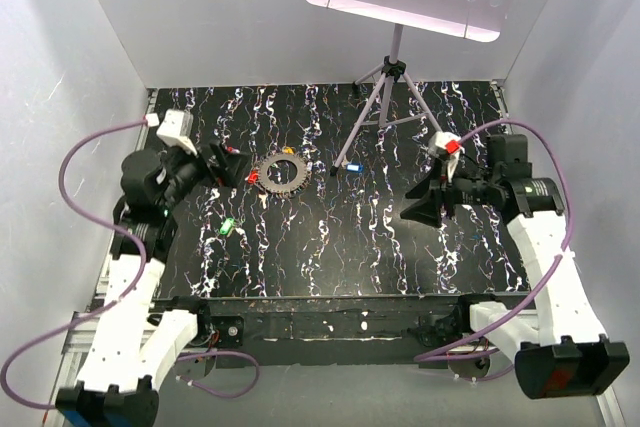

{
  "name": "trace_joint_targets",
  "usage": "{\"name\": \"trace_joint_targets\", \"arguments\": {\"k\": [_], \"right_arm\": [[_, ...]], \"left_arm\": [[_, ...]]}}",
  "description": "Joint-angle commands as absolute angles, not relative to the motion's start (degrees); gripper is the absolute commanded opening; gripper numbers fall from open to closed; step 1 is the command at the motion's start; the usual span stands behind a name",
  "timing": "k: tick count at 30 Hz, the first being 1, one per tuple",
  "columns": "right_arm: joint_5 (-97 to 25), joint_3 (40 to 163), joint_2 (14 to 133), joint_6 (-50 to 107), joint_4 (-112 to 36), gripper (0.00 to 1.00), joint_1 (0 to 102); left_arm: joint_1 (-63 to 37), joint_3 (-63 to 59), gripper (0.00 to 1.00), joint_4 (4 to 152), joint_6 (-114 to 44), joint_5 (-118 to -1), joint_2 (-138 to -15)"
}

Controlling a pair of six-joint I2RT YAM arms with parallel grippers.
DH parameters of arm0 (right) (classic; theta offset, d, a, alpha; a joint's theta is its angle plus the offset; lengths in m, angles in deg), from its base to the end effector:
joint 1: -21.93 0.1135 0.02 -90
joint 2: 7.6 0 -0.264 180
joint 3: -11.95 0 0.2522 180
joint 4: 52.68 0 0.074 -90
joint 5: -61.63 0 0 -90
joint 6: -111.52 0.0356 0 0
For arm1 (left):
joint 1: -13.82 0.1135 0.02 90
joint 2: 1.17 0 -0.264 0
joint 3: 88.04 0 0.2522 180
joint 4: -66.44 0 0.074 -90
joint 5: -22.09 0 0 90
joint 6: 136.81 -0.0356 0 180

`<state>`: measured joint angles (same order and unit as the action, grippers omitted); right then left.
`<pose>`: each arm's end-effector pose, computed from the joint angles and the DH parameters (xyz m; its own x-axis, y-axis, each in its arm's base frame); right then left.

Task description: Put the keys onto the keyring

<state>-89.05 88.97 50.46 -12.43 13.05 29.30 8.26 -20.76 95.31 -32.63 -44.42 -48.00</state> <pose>0.1760 0.0541 0.3529 -0.2336 -0.3060 -0.9229 -0.9469 0.2871 0.1445 0.1790 -0.0317 0.3785 -0.2592 -0.2005 -0.9448 0.4309 0.8514 -0.2989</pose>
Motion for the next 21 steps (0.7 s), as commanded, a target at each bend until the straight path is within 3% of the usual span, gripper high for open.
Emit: {"name": "trace_joint_targets", "arguments": {"k": [1,11,21], "right_arm": [[-88.14,85.65,46.28,-3.62,5.21,0.68,22.64],[-68.81,87.32,42.5,8.51,2.31,0.86,14.72],[-68.87,86.35,40.48,13.79,0.19,0.88,12.0]], "left_arm": [[8.72,-23.47,0.98,105.85,-31.61,-46.29,-39.95],[8.72,-21.37,0.98,116.23,-31.6,-47.6,-35.89],[8.63,-21.02,0.98,119.04,-31.6,-48.75,-34.39]]}}
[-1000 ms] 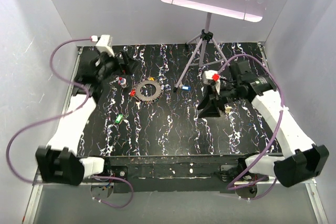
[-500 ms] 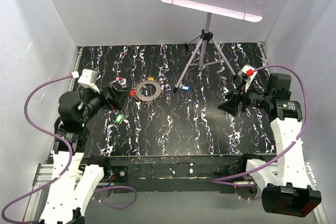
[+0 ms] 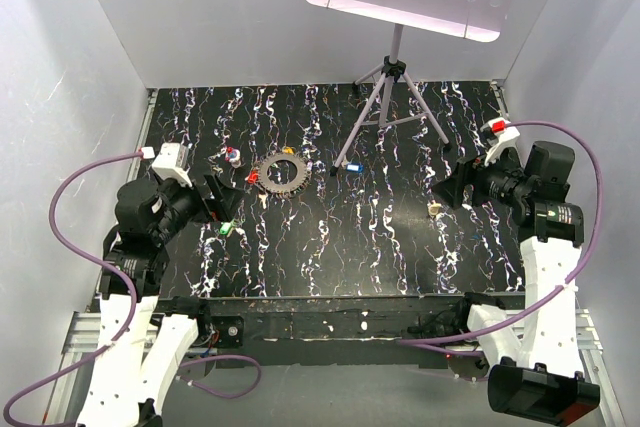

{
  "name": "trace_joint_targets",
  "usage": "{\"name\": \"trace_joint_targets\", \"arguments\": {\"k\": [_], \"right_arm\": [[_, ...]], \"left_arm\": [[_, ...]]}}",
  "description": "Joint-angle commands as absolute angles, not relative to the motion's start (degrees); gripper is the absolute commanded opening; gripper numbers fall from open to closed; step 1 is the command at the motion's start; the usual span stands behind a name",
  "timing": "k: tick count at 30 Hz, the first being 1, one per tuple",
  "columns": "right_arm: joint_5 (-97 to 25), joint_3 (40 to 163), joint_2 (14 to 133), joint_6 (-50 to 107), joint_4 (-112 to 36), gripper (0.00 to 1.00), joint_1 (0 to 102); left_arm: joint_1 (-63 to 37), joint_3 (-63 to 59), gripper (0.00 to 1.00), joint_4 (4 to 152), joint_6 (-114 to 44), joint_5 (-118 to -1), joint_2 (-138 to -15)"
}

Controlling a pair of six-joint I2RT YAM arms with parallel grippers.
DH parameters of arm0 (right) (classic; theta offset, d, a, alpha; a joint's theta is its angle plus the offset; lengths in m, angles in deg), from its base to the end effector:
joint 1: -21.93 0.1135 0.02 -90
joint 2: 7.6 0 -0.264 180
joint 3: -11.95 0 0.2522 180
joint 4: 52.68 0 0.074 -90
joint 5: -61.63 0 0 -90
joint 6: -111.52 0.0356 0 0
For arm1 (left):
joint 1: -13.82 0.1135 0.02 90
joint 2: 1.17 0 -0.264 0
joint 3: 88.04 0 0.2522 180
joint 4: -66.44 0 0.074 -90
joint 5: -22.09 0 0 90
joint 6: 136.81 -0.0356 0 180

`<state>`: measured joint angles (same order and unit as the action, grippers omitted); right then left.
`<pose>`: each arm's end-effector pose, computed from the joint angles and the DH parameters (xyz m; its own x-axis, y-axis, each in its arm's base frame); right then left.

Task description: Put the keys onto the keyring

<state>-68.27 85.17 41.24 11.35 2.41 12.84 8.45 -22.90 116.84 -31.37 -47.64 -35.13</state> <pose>0.1646 -0.0032 0.3646 -0.4216 -0.0697 -0.9041 -0.5058 0.8456 0.1706 0.1165 -0.0233 0.3562 -0.4260 -0.2108 -0.8798 0.3113 0.8789 -0.3613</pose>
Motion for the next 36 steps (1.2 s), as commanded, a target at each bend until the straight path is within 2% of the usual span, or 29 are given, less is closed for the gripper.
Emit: {"name": "trace_joint_targets", "arguments": {"k": [1,17,36], "right_arm": [[-69.67,86.35,40.3,13.79,0.2,0.88,11.91],[-75.48,86.61,39.59,11.23,3.01,0.9,11.56],[-67.13,85.47,39.94,25.48,-3.67,0.92,11.56]], "left_arm": [[8.63,-21.02,0.98,119.31,-31.52,-49.1,-34.31],[8.72,-20.58,0.98,121.07,-30.02,-51.73,-32.2],[8.63,-22.77,0.98,121.24,-30.72,-54.55,-30.88]]}}
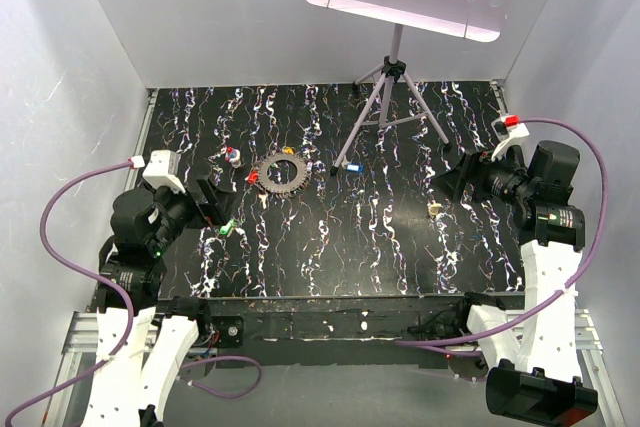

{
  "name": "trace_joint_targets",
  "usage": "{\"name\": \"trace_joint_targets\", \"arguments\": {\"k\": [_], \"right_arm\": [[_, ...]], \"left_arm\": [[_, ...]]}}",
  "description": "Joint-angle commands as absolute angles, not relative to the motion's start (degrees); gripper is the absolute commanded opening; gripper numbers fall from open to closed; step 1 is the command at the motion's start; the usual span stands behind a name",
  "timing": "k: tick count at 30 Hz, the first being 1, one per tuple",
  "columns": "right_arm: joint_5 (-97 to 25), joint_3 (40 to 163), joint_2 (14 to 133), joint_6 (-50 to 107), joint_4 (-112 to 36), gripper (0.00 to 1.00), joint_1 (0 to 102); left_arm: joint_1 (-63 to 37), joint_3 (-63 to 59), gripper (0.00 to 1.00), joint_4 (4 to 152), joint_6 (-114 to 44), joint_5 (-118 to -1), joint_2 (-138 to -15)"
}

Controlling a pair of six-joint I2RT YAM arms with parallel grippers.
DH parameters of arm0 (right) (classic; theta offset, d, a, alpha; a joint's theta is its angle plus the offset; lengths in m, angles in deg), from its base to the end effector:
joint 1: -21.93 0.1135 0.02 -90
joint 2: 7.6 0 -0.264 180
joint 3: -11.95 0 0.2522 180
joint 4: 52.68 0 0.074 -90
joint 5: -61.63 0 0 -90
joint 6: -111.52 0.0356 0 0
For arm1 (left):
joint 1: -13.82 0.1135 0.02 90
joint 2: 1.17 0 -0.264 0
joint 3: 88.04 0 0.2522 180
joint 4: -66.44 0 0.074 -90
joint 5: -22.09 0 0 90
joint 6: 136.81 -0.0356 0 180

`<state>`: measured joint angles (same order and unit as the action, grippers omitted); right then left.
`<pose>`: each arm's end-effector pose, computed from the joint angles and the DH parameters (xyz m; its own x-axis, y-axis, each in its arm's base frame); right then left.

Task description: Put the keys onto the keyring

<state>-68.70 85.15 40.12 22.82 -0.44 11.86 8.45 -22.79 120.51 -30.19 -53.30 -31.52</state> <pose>0.1619 -0.0054 0.3718 -0.4531 0.0980 -0.8861 -0.4255 0.8496 0.3116 0.1002 -0.0184 0.3556 -0.4070 -0.2397 -0.8814 0.2206 0.9106 -0.3495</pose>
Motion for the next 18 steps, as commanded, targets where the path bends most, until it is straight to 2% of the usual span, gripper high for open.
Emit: {"name": "trace_joint_targets", "arguments": {"k": [1,18], "right_arm": [[-67.13,85.56,39.95,25.74,-3.76,0.92,11.64],[-65.11,84.94,40.12,25.48,-4.11,0.93,11.55]], "left_arm": [[8.72,-22.6,0.98,121.24,-30.64,-54.72,-30.97],[8.63,-22.07,0.98,121.15,-31.16,-56.04,-30.09]]}}
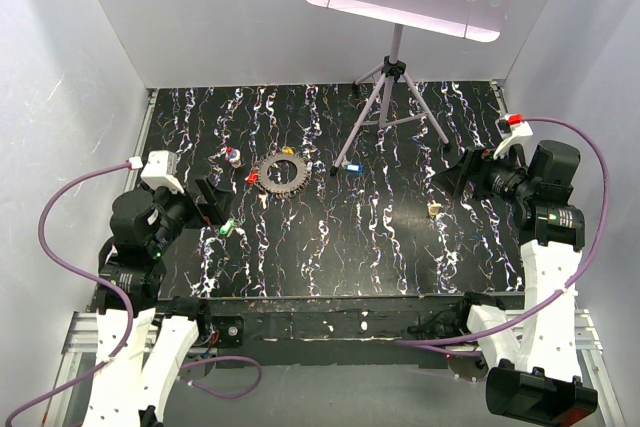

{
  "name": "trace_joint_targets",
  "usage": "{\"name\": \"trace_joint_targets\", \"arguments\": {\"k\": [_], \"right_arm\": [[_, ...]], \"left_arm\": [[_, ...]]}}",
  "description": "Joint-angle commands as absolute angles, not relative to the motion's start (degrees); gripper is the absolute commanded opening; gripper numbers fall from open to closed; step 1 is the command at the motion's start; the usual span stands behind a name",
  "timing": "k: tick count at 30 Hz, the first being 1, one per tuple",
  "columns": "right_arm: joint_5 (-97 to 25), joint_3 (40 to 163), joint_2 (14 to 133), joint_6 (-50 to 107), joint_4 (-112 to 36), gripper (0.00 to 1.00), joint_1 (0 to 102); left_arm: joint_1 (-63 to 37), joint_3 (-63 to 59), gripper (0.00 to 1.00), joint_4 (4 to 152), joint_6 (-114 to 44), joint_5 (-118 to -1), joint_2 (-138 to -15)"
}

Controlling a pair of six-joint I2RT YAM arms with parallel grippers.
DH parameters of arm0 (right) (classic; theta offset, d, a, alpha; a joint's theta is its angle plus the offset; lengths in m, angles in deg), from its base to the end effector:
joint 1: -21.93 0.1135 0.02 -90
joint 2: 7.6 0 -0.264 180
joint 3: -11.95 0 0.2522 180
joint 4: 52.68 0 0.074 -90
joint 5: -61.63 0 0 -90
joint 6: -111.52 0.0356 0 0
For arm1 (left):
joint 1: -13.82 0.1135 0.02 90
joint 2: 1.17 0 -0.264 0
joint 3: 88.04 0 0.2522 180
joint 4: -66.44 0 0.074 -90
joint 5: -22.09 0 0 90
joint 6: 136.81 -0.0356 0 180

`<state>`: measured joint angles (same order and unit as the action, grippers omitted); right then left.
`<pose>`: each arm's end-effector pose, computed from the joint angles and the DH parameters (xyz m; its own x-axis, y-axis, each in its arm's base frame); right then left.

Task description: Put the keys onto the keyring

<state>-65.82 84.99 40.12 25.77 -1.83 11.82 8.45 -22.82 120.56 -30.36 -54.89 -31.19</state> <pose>0.1639 -0.0072 0.3726 -0.4528 0.1405 -0.8805 -0.3683 0.8699 0.3282 0.0991 -0.0174 0.3557 -0.3955 -0.2399 -0.8866 0.1995 0.9198 -0.3379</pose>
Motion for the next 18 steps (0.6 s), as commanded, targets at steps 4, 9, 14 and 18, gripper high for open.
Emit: {"name": "trace_joint_targets", "arguments": {"k": [4,9,14,18], "right_arm": [[-64.75,84.95,39.95,25.83,-4.29,0.93,11.47],[-64.93,84.77,39.77,25.92,-4.64,0.93,11.47],[-63.44,84.07,39.33,26.61,-5.51,0.94,11.38],[-64.04,82.93,39.5,26.97,-6.92,0.94,11.38]], "left_arm": [[8.72,-21.72,0.98,121.15,-30.99,-55.69,-30.26],[8.72,-21.46,0.98,121.16,-31.16,-55.69,-30.0],[8.63,-21.28,0.98,120.89,-31.16,-55.43,-30.44],[8.63,-21.37,0.98,120.1,-31.51,-55.51,-30.88]]}}
